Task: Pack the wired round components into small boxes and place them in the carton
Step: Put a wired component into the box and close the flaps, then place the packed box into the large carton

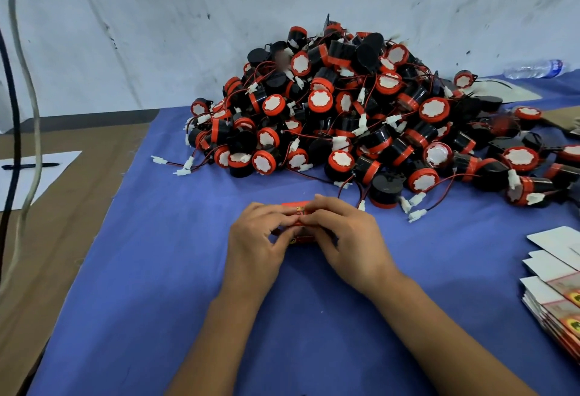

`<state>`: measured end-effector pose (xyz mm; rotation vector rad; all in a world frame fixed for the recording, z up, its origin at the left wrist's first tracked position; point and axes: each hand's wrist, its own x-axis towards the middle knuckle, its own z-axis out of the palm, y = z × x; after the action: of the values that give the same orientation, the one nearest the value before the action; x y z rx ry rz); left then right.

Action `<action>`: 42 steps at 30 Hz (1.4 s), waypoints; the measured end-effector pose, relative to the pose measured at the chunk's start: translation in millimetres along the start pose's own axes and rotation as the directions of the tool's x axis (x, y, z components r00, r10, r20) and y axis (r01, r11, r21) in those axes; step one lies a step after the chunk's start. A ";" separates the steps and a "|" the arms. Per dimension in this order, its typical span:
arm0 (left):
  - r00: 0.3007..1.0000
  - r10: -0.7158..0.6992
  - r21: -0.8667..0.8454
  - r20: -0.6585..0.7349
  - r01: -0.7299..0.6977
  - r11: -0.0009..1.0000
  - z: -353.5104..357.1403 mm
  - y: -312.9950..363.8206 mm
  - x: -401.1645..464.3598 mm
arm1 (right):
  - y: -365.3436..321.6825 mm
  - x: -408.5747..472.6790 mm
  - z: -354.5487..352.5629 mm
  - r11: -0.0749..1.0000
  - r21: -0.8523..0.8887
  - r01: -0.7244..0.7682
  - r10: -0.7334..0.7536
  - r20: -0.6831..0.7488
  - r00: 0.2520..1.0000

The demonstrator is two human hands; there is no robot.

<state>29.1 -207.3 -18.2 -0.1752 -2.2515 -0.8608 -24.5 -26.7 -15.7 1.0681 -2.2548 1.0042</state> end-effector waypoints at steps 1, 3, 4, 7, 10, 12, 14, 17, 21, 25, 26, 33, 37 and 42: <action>1.000 0.017 0.036 0.007 -0.017 0.999 0.9 0.5 -2.5 | -0.2 -0.7 0.6 1.000 -0.003 -0.006 0.006 0.009 1.000; 0.999 0.038 0.097 0.029 -0.041 0.994 1.8 1.7 -5.8 | -1.2 -2.7 1.6 1.000 -0.010 -0.019 0.020 0.034 0.999; 0.999 0.043 0.117 0.034 -0.047 0.992 1.6 2.3 -6.8 | -1.6 -3.1 2.2 1.000 -0.007 -0.026 0.027 0.037 0.999; 0.998 0.046 0.141 0.031 -0.050 0.989 0.9 6.5 -8.2 | -3.3 -2.9 3.3 0.999 0.005 -0.052 0.052 0.017 0.999; 0.999 0.027 0.132 0.028 -0.030 0.991 0.8 13.6 -9.5 | -10.0 -8.5 4.4 0.998 -0.029 -0.061 0.062 0.033 0.998; 0.999 -0.039 0.087 0.028 0.037 0.996 0.8 19.8 -9.8 | -12.7 -5.3 0.3 0.995 -0.058 -0.078 0.083 0.083 0.993; 0.995 -0.094 0.076 0.030 0.091 0.993 0.6 25.8 -9.2 | -9.5 8.9 -11.1 0.991 -0.112 -0.075 0.095 0.185 0.978; 0.984 -0.180 0.112 0.008 0.178 0.978 2.6 32.8 -6.9 | -4.4 32.7 -27.8 0.986 -0.158 -0.049 0.106 0.373 0.922; 0.945 -0.326 0.047 -0.031 0.327 0.944 -1.0 42.8 -15.3 | -22.2 34.2 -35.8 0.978 -0.199 -0.071 0.158 0.468 0.870; 0.902 -0.417 -0.149 -0.112 0.399 0.905 4.6 92.6 -10.4 | -38.1 34.5 -97.8 0.975 -0.185 -0.124 0.181 0.333 0.926; 0.907 -0.405 -0.213 -0.114 0.375 0.902 8.3 112.4 -2.9 | -41.1 34.7 -120.9 0.973 -0.184 -0.139 0.186 0.275 0.943; 0.989 0.051 -0.698 0.136 0.059 0.714 86.9 319.8 49.4 | -60.6 -43.6 -357.6 0.817 -0.294 -0.497 0.411 -0.309 0.858; 0.866 0.352 -0.680 0.355 -0.019 0.733 149.8 423.2 30.8 | -80.3 -120.9 -470.4 0.451 -0.460 -0.765 0.702 -0.347 0.622; 0.498 0.553 -0.466 0.668 -0.299 0.833 207.2 458.9 0.6 | -33.2 -180.6 -478.9 0.057 -0.596 -0.801 0.973 -0.146 0.178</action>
<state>72.5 275.7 117.2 -1.4848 -2.6167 -0.9228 150.7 411.5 185.2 -0.8074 -3.1781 0.3493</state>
